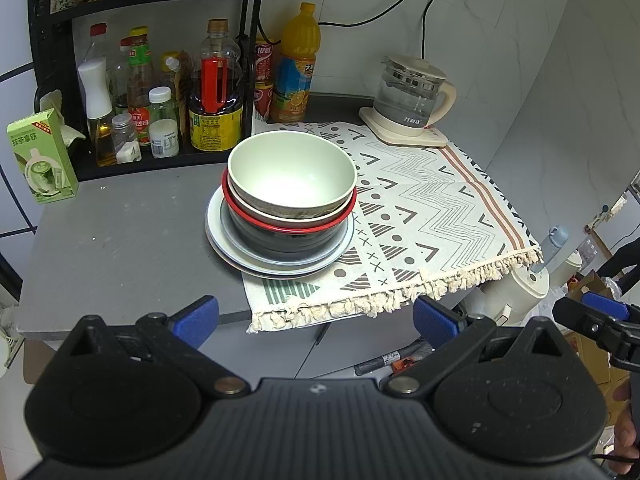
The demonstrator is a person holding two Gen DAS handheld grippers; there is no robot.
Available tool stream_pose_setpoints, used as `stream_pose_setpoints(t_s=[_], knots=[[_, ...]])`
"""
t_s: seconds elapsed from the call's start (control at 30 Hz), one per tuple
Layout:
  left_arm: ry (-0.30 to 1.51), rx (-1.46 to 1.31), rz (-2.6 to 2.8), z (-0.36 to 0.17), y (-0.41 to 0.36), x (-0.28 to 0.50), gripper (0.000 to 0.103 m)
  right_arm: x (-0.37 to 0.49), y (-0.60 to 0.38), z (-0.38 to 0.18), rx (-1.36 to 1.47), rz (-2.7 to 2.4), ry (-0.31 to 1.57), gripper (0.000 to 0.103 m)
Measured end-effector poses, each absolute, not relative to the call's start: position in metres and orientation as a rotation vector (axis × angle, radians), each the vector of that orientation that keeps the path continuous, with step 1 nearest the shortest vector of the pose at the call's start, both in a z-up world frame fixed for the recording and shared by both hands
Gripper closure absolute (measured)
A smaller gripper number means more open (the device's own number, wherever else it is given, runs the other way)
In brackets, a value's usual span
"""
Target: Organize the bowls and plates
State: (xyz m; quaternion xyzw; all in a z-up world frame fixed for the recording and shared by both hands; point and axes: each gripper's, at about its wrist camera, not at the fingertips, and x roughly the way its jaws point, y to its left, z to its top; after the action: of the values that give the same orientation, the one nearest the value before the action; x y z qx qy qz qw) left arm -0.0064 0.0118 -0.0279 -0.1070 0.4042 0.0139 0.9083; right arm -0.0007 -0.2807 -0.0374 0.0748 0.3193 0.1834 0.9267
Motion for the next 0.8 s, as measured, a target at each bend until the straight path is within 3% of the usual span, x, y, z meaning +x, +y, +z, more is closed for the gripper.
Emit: stream_pose_setpoints(t_s=[0.8], knots=[[0.834,-0.224,0.029,-0.0289,0.0098,0.0002,0.001,0.0036,-0.2833,-0.0383,0.154,0.378,0.655,0.0]])
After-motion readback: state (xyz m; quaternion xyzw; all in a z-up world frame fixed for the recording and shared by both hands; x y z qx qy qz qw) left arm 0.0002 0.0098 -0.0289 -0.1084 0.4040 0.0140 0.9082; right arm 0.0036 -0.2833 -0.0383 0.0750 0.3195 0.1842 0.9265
